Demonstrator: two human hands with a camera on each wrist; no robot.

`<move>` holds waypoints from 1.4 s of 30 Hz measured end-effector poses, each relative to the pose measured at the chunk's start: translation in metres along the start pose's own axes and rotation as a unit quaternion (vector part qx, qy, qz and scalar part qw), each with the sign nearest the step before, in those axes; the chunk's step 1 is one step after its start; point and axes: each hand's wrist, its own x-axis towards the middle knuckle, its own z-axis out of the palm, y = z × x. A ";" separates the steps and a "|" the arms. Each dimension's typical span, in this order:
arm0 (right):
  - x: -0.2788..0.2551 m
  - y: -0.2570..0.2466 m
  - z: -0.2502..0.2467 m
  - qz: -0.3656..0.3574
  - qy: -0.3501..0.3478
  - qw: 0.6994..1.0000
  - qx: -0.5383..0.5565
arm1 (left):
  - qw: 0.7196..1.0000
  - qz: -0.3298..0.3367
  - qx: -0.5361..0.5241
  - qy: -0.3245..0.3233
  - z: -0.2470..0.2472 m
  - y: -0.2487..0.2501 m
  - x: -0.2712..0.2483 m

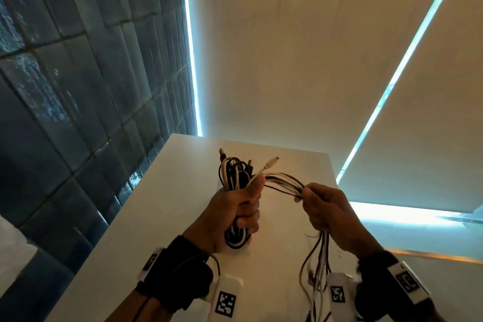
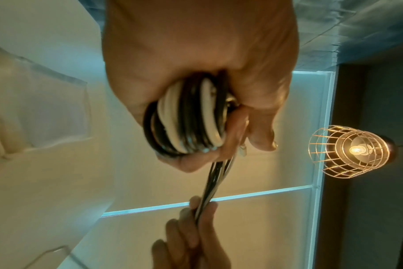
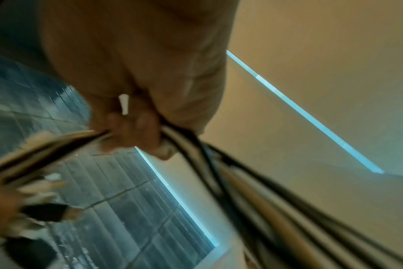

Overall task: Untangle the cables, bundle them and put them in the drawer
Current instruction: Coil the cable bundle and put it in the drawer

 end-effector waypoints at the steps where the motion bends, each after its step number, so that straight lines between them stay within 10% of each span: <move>1: 0.000 -0.001 0.006 -0.025 0.066 0.997 -0.035 | 1.000 -0.002 0.001 0.007 0.000 -0.003 0.002; 6: 0.004 -0.027 0.057 -0.207 0.249 0.911 -0.254 | 0.997 -0.032 0.022 0.063 0.014 -0.024 0.014; 11: 0.001 -0.019 0.086 -0.310 0.108 0.851 -0.410 | 0.998 -0.019 -0.032 0.046 0.022 -0.023 0.018; 17: -0.003 -0.014 0.085 -0.229 -0.064 0.780 -0.579 | 0.988 -0.023 -0.052 0.145 0.011 -0.019 0.027; 25: -0.033 0.048 0.069 -0.048 -0.034 0.991 -0.116 | 0.949 0.106 -0.148 0.257 -0.020 0.019 0.042; 30: -0.036 0.059 0.029 0.017 -0.044 0.984 -0.170 | 0.957 0.125 -0.122 0.233 -0.013 0.033 0.039; 42: -0.023 0.031 0.081 0.031 -0.160 0.982 0.098 | 0.973 0.074 -0.106 0.190 0.019 0.022 0.035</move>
